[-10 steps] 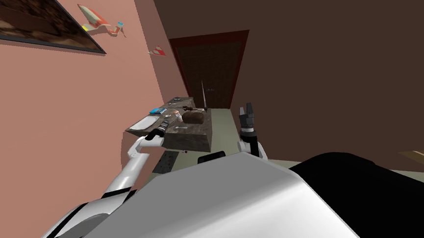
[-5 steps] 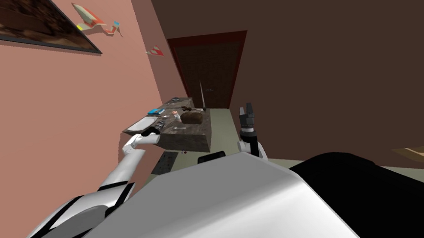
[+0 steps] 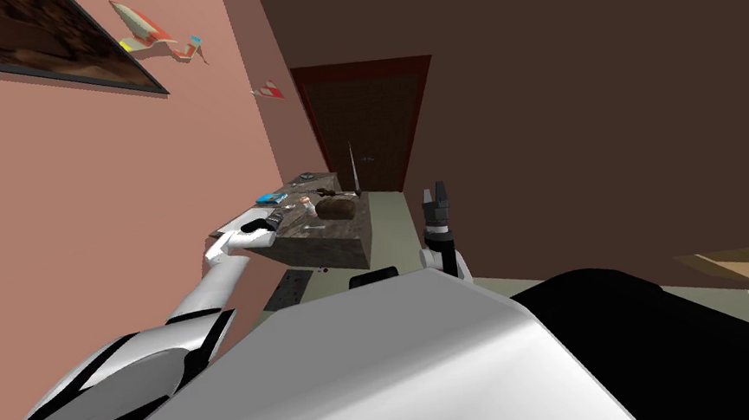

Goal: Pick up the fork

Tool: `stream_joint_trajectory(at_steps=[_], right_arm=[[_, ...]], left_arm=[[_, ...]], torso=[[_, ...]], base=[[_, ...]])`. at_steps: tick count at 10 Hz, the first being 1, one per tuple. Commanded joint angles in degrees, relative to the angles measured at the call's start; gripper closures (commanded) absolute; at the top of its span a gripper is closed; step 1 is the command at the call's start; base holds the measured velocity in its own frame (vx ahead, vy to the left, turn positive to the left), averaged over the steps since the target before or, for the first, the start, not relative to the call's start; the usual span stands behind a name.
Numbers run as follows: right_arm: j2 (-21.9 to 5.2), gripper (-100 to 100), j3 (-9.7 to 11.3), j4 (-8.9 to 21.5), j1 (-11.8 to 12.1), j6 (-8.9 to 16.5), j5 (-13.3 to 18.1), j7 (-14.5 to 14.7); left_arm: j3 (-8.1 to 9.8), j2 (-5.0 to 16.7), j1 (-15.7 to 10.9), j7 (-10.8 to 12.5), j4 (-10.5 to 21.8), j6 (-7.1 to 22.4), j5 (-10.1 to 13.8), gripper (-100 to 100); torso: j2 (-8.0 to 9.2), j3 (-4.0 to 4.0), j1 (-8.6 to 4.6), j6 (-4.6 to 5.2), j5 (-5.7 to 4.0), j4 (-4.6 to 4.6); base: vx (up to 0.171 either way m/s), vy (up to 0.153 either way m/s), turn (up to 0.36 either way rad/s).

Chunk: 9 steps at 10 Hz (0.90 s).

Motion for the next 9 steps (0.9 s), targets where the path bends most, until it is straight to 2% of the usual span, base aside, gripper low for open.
stream_joint_trajectory(at_steps=[1,2,3,4,6,7,8,9], right_arm=[[0.0,0,0.0,0.0,0.0,0.0,0.0,0.0],[0.0,0,0.0,0.0,0.0,0.0,0.0,0.0],[0.0,0,0.0,0.0,0.0,0.0,0.0,0.0],[0.0,0,0.0,0.0,0.0,0.0,0.0,0.0],[0.0,0,0.0,0.0,0.0,0.0,0.0,0.0],[0.0,0,0.0,0.0,0.0,0.0,0.0,0.0],[0.0,0,0.0,0.0,0.0,0.0,0.0,0.0],[0.0,0,0.0,0.0,0.0,0.0,0.0,0.0]], left_arm=[[-0.12,0.39,-0.49,-0.4,2.79,0.47,0.59,-100],[0.12,1.31,-2.88,-1.5,4.76,3.24,1.69,-100],[0.12,1.31,-2.88,-1.5,6.35,3.61,1.69,-100],[0.37,2.09,-5.19,-2.63,8.08,5.85,2.81,-100],[0.37,2.09,-5.19,-2.63,9.86,6.69,2.81,-100],[0.64,2.73,-7.39,-3.78,12.0,9.62,3.93,-100],[0.64,2.73,-7.39,-3.78,13.2,9.67,3.93,-100],[0.91,3.22,-9.5,-4.93,14.89,11.99,5.05,-100]], torso=[[0.0,0.0,0.0,0.0,0.0,0.0],[0.0,0.0,0.06,-0.02,0.02,0.0],[-0.01,0.0,0.03,0.01,0.0,0.01],[0.0,0.0,0.03,-0.01,0.01,-0.01],[0.0,0.0,0.01,-0.02,0.0,0.0],[0.01,0.0,0.05,-0.01,0.02,0.0],[0.0,0.0,0.01,0.01,0.0,0.0],[0.0,0.0,0.02,-0.01,0.01,0.0]], base=[[0.002,-0.01,0.0],[0.002,-0.02,-0.061],[0.004,-0.019,-0.041],[0.008,-0.027,-0.073],[0.002,-0.019,-0.011],[0.002,-0.024,-0.077],[0.006,-0.021,-0.045],[0.013,-0.029,-0.079]])
